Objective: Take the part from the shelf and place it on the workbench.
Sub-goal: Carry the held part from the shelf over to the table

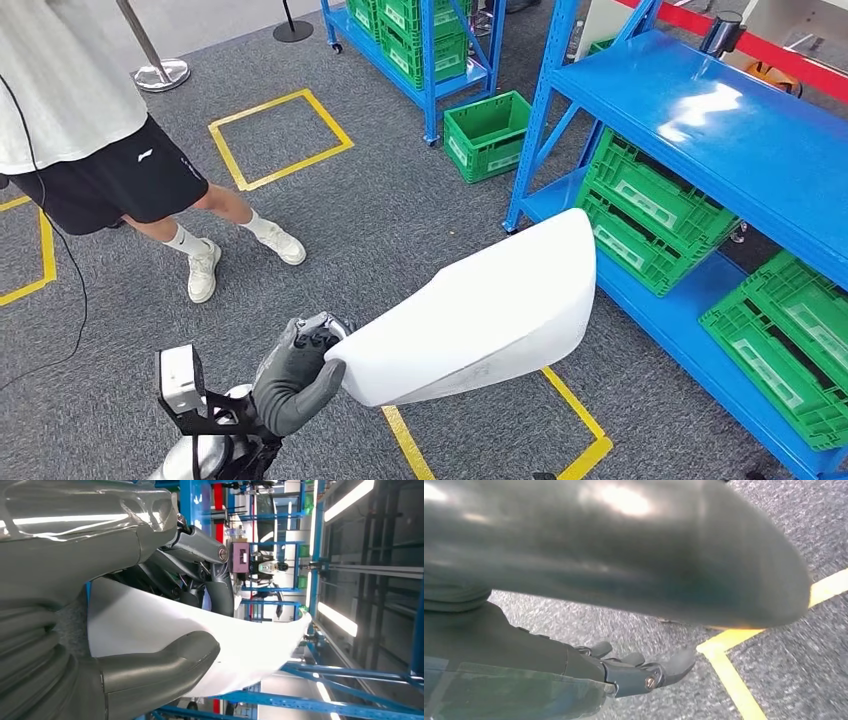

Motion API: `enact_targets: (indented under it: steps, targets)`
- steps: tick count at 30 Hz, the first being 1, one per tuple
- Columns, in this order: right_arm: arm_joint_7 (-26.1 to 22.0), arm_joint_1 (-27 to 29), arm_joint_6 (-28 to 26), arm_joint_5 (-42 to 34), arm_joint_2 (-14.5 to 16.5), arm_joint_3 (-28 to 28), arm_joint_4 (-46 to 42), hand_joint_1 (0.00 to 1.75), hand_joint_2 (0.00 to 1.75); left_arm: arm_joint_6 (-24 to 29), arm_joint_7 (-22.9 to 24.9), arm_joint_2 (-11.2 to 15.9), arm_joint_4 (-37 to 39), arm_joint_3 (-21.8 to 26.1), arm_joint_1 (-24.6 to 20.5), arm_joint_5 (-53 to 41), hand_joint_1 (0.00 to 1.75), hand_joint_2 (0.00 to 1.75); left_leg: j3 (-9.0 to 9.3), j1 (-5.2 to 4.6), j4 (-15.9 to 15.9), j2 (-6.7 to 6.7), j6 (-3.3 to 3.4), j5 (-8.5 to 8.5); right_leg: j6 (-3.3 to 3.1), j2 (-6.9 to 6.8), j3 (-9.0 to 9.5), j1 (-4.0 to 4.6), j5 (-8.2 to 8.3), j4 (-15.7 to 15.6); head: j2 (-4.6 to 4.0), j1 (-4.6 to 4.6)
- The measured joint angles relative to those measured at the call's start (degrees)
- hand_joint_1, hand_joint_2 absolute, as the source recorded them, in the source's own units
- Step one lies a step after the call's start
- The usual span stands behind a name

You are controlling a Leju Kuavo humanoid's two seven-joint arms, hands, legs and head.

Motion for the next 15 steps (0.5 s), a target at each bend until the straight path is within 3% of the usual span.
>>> enact_targets:
  steps: [1,3,5,6,7,8,10,12,14,15]
  targets:
    - [0.01,-0.03,0.00,0.07,0.01,0.00,0.00,0.00,0.00,-0.03,-0.01,0.03,-0.01,0.01,0.02,-0.02,1.75,1.75,-0.73,0.13,1.72,1.02,-0.31,-1.00,-0.31,-0.36,0.16,-0.05,-0.06,-0.05,0.00,-0.08]
    - [0.05,0.00,0.01,0.18,0.00,0.00,0.00,0.00,0.00,-0.08,-0.02,0.07,-0.01,0.02,0.07,-0.03,1.75,1.75,-3.87,0.38,8.23,3.11,-0.94,-4.23,-0.89,-1.22,0.43,0.15,-0.29,-0.08,0.00,-0.27]
    - [0.13,0.07,0.01,0.23,-0.05,0.00,0.00,0.00,0.00,-0.11,-0.03,0.11,0.01,0.01,0.22,-0.05,1.75,1.75,-7.54,0.63,14.99,3.75,-1.22,-6.58,-1.19,-2.30,0.54,0.43,-0.52,-0.07,0.00,-0.29]
    - [0.15,0.07,0.01,0.24,-0.08,0.00,0.00,0.00,0.00,-0.13,-0.04,0.15,0.01,0.00,0.31,-0.07,1.75,1.75,-8.29,0.70,16.08,3.83,-1.19,-6.48,-1.29,-2.82,0.60,0.56,-0.62,-0.07,0.00,-0.29]
    - [0.16,0.05,0.02,0.26,-0.10,0.00,0.00,0.00,0.00,-0.15,-0.04,0.21,0.01,0.00,0.38,-0.09,1.75,1.75,-7.92,0.71,14.98,3.92,-0.99,-5.38,-1.35,-3.35,0.70,0.70,-0.74,-0.08,0.00,-0.29]
    - [0.16,0.02,0.02,0.30,-0.10,0.00,0.00,0.00,0.00,-0.19,-0.04,0.27,0.01,0.01,0.43,-0.10,1.75,1.75,-6.42,0.58,11.89,4.35,-0.60,-3.59,-1.40,-3.84,0.86,0.83,-0.85,-0.10,0.00,-0.29]
    - [0.17,-0.06,0.04,0.41,0.00,-0.01,0.00,0.00,0.00,-0.27,-0.05,0.32,-0.02,0.05,0.39,-0.11,1.75,1.75,-2.39,-0.21,4.05,7.03,0.53,-0.38,-1.26,-4.75,1.25,1.18,-1.14,-0.20,0.00,-0.27]
    - [0.24,-0.10,0.04,0.58,0.10,-0.01,0.00,0.00,0.00,-0.45,-0.12,0.33,-0.06,0.13,0.26,-0.11,1.75,1.75,-0.50,-1.06,0.13,8.72,1.37,0.47,-0.94,-5.81,1.55,1.43,-1.41,-0.38,0.00,-0.26]
    - [0.33,-0.17,0.04,0.76,0.22,0.01,0.00,0.00,0.00,-0.62,-0.17,0.37,-0.11,0.19,0.29,-0.13,1.75,1.75,-0.30,-1.20,-0.63,7.36,1.80,0.60,-0.56,-7.06,1.78,1.55,-1.65,-0.65,0.00,-0.28]
    - [0.39,-0.25,0.04,0.84,0.19,0.01,0.00,0.00,0.00,-0.70,-0.20,0.37,-0.16,0.23,0.38,-0.15,1.75,1.75,0.10,-1.08,-1.33,6.57,1.97,0.93,-0.41,-6.70,1.82,1.52,-1.89,-0.43,0.00,-0.20]
